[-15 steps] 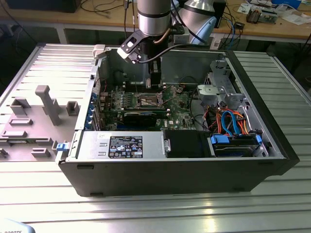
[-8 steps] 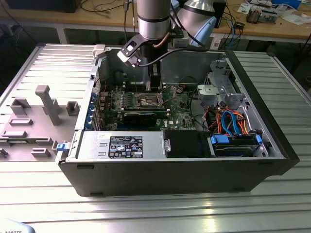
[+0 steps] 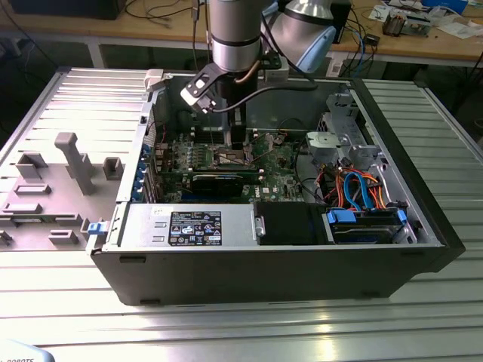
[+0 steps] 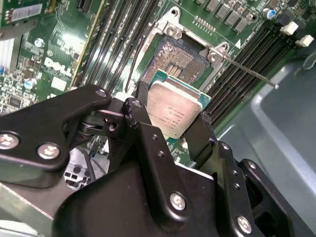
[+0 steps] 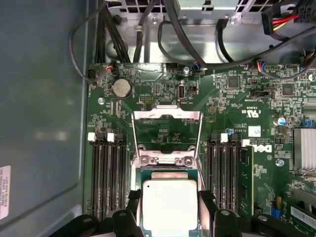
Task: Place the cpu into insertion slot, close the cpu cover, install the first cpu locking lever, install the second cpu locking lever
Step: 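Place the cpu into insertion slot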
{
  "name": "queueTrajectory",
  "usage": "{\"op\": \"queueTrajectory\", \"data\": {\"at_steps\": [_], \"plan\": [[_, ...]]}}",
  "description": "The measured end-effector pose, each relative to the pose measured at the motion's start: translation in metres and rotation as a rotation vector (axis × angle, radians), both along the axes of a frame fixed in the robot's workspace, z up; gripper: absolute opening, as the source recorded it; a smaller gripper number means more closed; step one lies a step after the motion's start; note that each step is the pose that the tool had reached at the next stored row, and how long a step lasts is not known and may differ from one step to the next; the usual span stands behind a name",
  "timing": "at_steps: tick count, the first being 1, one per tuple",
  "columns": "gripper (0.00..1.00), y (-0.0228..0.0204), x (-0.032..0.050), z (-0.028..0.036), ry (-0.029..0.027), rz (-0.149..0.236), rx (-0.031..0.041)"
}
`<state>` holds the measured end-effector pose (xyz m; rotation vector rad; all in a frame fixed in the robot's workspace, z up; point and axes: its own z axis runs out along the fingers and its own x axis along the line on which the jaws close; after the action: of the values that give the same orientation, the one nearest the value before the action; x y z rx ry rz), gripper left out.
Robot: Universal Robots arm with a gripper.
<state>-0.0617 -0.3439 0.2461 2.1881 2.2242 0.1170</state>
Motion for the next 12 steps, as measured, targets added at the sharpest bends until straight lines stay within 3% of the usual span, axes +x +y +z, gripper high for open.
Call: {"op": "queueTrajectory", "data": {"at_steps": [5,12], "plan": [[0.54,0.0002,-0.0014,-0.0125,0.0,0.0,-0.0004],[0.54,0.0001,-0.0043,-0.0228,0.0001,0.0,-0.0005]]}}
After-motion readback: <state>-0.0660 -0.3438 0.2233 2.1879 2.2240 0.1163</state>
